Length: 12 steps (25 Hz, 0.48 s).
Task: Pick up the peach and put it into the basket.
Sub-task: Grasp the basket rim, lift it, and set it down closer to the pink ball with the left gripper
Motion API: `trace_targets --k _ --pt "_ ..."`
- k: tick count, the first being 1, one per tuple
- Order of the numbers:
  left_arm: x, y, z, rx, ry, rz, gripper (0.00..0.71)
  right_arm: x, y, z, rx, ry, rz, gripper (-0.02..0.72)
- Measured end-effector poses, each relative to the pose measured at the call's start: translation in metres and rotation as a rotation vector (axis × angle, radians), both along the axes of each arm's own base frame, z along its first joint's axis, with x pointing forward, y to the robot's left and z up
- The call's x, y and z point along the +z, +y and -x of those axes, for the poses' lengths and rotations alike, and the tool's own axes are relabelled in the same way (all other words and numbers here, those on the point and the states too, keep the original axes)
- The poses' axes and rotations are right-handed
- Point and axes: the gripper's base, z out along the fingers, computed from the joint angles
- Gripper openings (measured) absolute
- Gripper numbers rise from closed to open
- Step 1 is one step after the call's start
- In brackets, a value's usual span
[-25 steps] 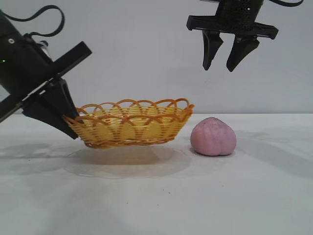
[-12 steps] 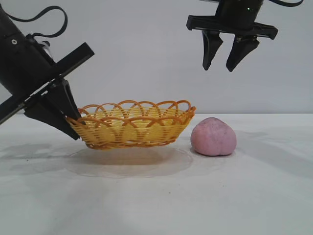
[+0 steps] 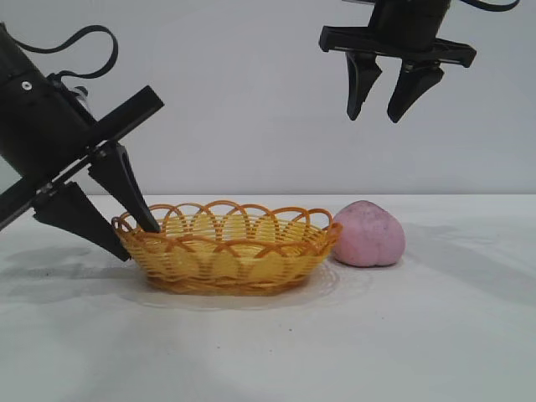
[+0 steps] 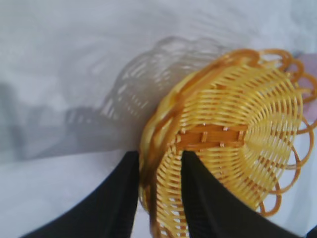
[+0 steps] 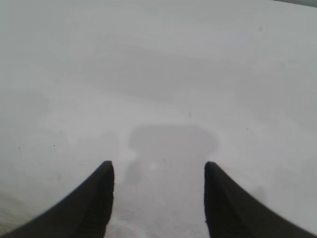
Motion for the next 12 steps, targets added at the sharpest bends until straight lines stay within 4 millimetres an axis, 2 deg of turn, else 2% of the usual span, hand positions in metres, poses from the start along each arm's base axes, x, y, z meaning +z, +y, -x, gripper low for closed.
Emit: trace_targets --k 6,12 --pt "-0.002 0.003 0.002 -0.015 0.028 -0.033 0.230 0.000 0.000 0.000 0.000 0.000 0.000 0.389" --pt "-0.002 0.016 -0.001 0.018 0.041 -0.021 0.230 0.000 0.000 0.000 0.000 0.000 0.000 0.389"
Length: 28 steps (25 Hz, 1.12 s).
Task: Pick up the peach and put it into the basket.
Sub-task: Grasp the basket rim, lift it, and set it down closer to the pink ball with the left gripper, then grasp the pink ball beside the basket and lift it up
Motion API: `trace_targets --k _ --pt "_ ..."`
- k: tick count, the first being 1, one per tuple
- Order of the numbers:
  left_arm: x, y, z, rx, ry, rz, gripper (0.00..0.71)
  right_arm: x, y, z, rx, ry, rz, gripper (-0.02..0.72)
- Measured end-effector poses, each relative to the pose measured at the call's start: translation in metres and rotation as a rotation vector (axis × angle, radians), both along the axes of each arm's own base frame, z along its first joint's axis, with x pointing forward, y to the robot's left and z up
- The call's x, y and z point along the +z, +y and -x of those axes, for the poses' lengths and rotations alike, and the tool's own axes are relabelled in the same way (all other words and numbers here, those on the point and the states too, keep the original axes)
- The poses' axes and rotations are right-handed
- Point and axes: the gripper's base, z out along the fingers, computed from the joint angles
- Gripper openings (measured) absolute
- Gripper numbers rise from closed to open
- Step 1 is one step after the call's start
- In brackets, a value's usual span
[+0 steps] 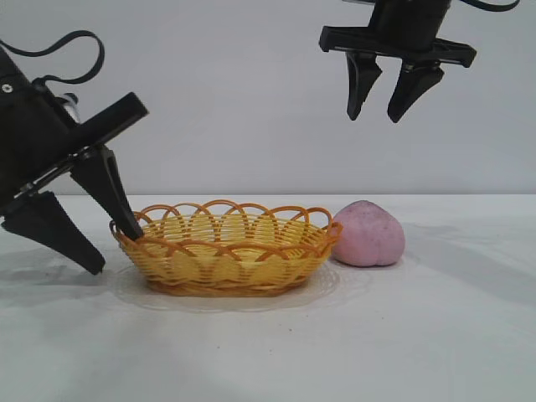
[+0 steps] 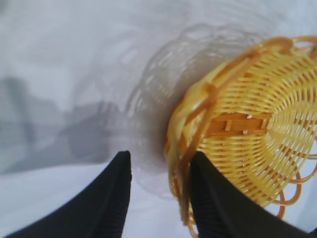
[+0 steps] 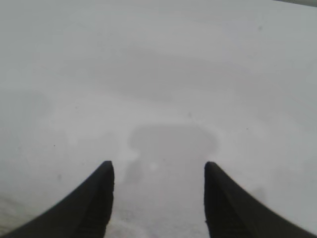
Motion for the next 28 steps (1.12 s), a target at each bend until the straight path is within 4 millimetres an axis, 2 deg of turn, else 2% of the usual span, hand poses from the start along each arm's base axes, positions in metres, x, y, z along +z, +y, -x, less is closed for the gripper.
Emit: trace_targets --k 3,11,13,18,21,24,28 --pt "0.005 0.004 0.000 0.002 -0.006 0.012 0.230 0.000 0.000 0.000 0.000 0.000 0.000 0.389" --pt "0.038 0.023 -0.002 0.008 -0.118 0.008 0.230 0.000 0.000 0.000 -0.001 0.001 -0.002 0.389" --pt "0.038 0.039 -0.004 0.002 -0.139 -0.049 0.230 0.000 0.000 0.000 -0.001 0.001 -0.002 0.389" --pt "0.031 0.095 -0.006 0.010 -0.167 -0.237 0.230 0.000 0.000 0.000 -0.001 0.001 -0.002 0.389" --pt "0.035 0.113 -0.006 -0.023 -0.181 -0.319 0.230 0.000 0.000 0.000 -0.001 0.001 -0.002 0.389" --pt "0.059 0.121 -0.013 -0.055 -0.233 -0.437 0.230 0.000 0.000 0.000 -0.001 0.001 -0.002 0.389" --pt "0.110 0.123 -0.027 -0.064 -0.323 -0.621 0.230 0.000 0.000 0.000 -0.001 0.001 -0.002 0.389"
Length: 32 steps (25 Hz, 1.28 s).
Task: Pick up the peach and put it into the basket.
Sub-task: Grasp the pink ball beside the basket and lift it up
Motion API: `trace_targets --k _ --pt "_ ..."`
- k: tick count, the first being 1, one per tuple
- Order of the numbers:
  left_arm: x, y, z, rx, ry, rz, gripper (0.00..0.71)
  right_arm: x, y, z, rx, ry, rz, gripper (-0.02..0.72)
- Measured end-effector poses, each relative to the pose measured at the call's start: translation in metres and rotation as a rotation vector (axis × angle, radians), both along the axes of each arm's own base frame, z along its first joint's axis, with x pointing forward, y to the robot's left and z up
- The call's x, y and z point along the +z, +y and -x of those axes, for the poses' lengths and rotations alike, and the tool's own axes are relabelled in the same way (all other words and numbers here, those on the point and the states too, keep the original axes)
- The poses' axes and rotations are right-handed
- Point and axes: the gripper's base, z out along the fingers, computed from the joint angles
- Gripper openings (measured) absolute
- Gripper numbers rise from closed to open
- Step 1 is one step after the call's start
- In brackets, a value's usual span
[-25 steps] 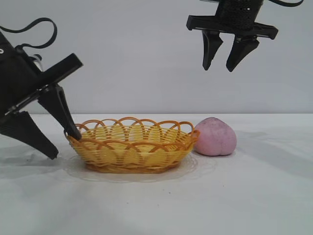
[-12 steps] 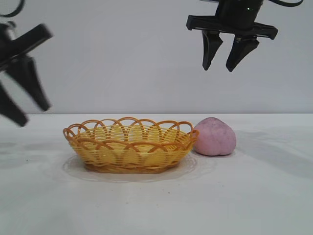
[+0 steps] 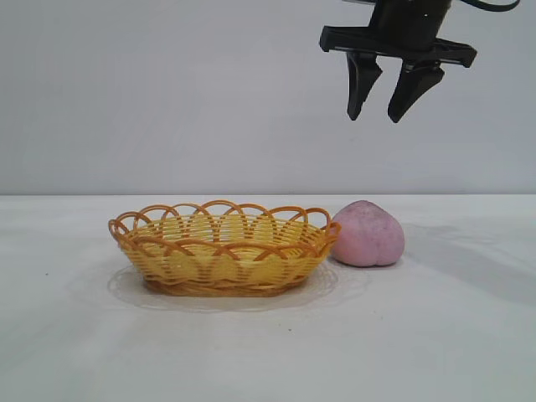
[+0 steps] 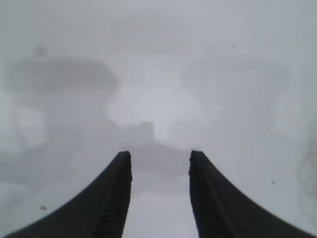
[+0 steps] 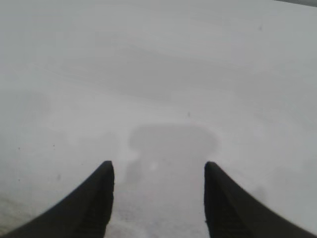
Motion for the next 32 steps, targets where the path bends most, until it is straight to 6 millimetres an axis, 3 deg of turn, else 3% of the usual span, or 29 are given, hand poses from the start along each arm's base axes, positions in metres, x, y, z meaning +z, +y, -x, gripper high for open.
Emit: trace_targets --k 5,9,16,22,26,32 --pt "0.054 -0.016 0.011 -0.032 -0.122 -0.047 0.230 0.000 0.000 0.000 0.000 0.000 0.000 0.389" --pt "0.082 -0.030 0.053 -0.068 -0.203 -0.055 0.230 0.000 0.000 0.000 0.002 0.000 0.001 0.389" --pt "0.074 -0.027 0.154 -0.054 -0.164 -0.088 0.230 0.000 0.000 0.000 0.023 -0.002 0.015 0.389" --pt "0.062 -0.022 0.228 -0.043 -0.166 -0.080 0.230 -0.001 0.000 0.001 0.027 0.003 0.019 0.389" --pt "0.055 -0.019 0.263 -0.038 -0.210 -0.080 0.230 -0.001 0.000 0.001 0.033 0.002 0.023 0.389" --pt "0.040 -0.017 0.302 -0.033 -0.270 -0.069 0.230 -0.001 0.000 0.001 0.045 0.005 0.031 0.389"
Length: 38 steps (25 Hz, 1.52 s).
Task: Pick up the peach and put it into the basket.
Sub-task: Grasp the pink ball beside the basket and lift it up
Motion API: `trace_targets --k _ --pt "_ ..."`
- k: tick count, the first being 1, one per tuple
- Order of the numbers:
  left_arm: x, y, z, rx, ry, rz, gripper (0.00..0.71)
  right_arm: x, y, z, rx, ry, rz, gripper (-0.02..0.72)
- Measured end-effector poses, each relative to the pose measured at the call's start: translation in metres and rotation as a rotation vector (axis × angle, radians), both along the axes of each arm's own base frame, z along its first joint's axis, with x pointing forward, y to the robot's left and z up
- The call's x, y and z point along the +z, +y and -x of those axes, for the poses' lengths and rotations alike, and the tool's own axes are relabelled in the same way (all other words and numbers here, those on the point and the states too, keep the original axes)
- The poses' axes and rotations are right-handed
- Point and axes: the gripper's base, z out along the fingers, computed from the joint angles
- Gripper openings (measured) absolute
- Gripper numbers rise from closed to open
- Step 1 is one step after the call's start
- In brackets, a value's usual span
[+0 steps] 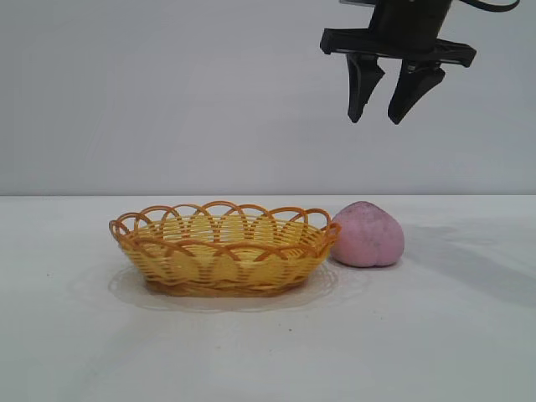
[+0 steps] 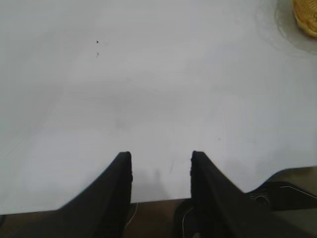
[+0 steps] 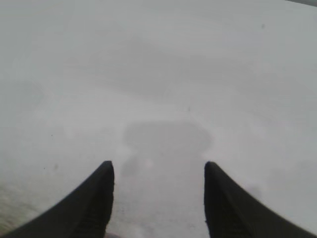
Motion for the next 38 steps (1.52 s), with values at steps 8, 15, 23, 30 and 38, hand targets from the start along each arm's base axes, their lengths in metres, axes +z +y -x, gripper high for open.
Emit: trace_targets --k 8,15,23,30,38 --pt "0.002 0.002 0.044 -0.018 -0.282 0.021 0.230 -0.004 -0.002 0.007 0.034 0.077 0.045 0.389" --pt "0.001 0.000 0.048 -0.027 -0.298 0.041 0.230 -0.009 -0.002 0.019 0.103 0.213 0.065 0.389" --pt "0.001 0.000 0.048 0.019 -0.299 0.037 0.230 -0.034 0.008 0.028 0.184 0.399 0.009 0.389" --pt "0.001 -0.001 0.048 0.080 -0.300 0.028 0.230 -0.075 0.013 0.025 0.222 0.500 -0.003 0.269" --pt "0.001 -0.001 0.048 0.080 -0.300 0.028 0.230 -0.059 0.014 0.019 0.236 0.389 -0.018 0.000"
